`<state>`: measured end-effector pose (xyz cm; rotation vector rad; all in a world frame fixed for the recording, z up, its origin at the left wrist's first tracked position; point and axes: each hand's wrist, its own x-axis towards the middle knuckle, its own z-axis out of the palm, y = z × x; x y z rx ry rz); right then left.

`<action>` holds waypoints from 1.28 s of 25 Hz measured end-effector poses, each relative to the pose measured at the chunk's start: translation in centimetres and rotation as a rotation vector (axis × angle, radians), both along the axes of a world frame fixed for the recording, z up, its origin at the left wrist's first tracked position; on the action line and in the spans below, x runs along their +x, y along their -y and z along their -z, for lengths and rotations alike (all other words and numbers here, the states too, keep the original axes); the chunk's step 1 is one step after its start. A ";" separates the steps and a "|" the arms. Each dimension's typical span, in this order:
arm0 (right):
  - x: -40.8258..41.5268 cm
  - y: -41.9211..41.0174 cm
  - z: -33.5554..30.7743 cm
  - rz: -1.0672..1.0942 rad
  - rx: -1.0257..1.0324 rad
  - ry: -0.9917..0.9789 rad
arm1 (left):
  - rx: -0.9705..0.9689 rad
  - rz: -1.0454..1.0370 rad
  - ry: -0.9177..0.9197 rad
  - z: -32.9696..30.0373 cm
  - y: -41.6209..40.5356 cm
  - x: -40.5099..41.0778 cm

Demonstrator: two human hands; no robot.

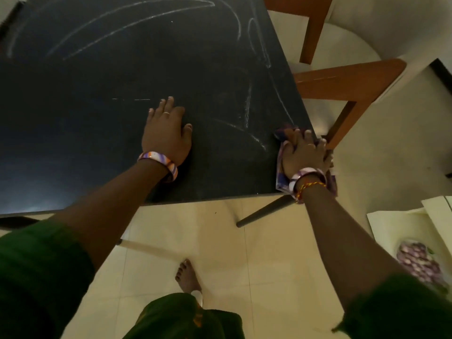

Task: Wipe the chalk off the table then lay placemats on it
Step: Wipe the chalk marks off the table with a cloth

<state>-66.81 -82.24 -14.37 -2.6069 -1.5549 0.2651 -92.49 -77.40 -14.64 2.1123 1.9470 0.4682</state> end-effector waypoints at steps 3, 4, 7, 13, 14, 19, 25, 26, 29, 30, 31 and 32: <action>-6.5 2.9 0.3 -0.453 0.042 0.024 | -0.073 -0.096 -0.018 0.3 -2.5 0.5; -7.7 3.8 0.4 -0.585 0.022 -0.006 | -0.093 -0.116 -0.029 0.4 -3.0 0.8; -3.7 2.1 0.7 -0.581 0.051 0.011 | -0.102 -0.142 -0.037 0.6 -3.4 1.4; 0.1 0.4 0.3 -0.214 0.022 0.003 | -0.100 -0.145 -0.073 1.2 -3.1 1.6; -2.6 0.9 0.4 -0.323 0.045 0.020 | -0.098 -0.146 -0.071 1.2 -3.2 1.5; -5.7 1.6 0.7 -0.744 0.044 0.001 | -0.092 -0.143 -0.037 1.1 -3.1 1.2; 3.9 -2.0 -0.2 -0.175 -0.009 -0.041 | -0.095 -0.155 -0.027 1.1 -3.1 1.2; 2.3 -1.6 -0.3 -0.224 -0.003 0.009 | -0.094 -0.162 -0.028 1.0 -3.1 1.3; -5.5 -0.1 0.3 -0.631 0.062 0.001 | -0.082 -0.175 -0.019 1.0 -3.2 1.4; -7.3 0.1 0.4 -0.760 0.043 -0.040 | -0.080 -0.177 -0.012 1.0 -3.2 1.4; -8.0 -0.3 0.4 -0.852 0.026 -0.052 | -0.077 -0.176 -0.004 1.0 -3.2 1.4; -7.2 -1.4 0.4 -0.881 0.022 -0.036 | -0.075 -0.177 0.003 0.9 -3.2 1.3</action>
